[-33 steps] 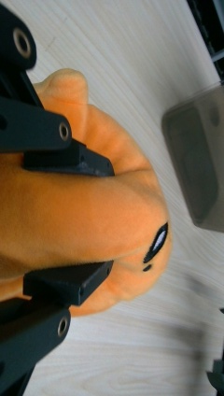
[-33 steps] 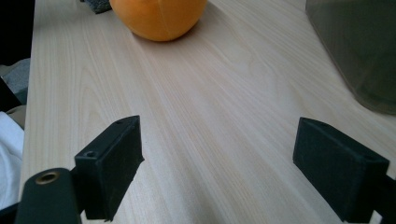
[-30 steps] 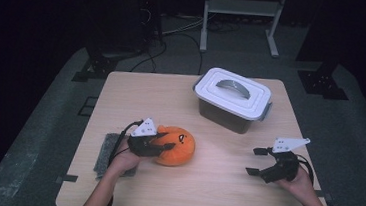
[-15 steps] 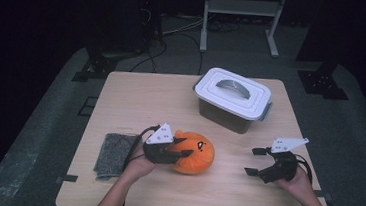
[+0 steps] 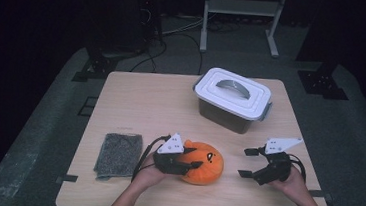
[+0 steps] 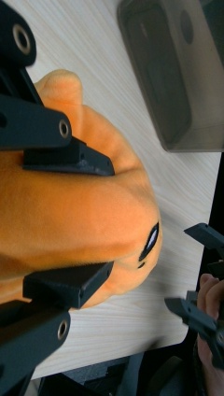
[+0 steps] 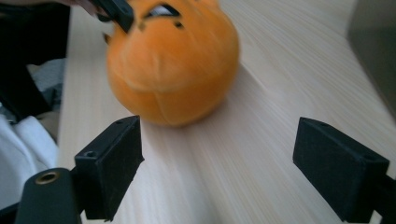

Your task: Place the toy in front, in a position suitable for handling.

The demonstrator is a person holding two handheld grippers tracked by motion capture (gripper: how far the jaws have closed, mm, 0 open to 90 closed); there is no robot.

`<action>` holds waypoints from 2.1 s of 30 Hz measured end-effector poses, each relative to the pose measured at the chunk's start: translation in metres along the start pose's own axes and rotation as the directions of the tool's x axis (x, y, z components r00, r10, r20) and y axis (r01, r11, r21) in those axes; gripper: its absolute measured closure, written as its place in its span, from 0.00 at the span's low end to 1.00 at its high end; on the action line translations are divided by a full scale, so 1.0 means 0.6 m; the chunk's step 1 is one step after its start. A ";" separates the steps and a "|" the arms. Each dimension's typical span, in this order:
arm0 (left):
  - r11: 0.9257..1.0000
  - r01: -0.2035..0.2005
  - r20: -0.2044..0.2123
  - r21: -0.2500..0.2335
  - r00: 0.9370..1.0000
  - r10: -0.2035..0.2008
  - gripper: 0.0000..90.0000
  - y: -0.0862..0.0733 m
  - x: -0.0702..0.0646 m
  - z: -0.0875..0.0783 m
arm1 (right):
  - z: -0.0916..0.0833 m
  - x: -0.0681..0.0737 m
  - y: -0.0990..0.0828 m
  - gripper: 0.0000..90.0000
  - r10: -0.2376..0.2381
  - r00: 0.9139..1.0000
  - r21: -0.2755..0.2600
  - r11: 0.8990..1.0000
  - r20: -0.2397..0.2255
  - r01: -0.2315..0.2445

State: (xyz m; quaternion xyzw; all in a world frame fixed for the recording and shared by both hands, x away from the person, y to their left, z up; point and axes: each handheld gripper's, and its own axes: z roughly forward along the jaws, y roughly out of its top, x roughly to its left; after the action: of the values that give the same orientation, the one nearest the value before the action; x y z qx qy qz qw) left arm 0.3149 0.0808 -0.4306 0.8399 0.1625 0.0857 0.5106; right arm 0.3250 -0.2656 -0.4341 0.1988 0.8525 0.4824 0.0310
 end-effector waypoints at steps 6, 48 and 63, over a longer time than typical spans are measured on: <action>1.000 -0.017 0.013 0.007 1.000 0.017 0.46 0.000 -0.004 -0.002 | 0.052 0.038 0.056 0.16 -0.060 0.995 -0.064 0.996 -0.080 0.055; 0.977 0.201 -0.294 0.069 0.940 -0.172 0.41 -0.170 0.145 -0.220 | 0.099 0.061 0.044 0.37 -0.157 0.987 0.027 0.987 -0.045 0.158; 0.956 0.245 -0.292 0.159 0.937 -0.192 0.46 -0.194 0.152 -0.209 | 0.099 0.061 0.044 0.37 -0.160 0.986 0.030 0.986 -0.046 0.161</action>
State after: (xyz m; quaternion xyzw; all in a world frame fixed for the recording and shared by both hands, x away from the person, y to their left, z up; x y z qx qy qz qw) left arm 0.3392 0.2675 -0.4776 0.8422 0.3316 0.1271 0.4058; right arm 0.3141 -0.1918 -0.4386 0.1195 0.8742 0.4681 0.0480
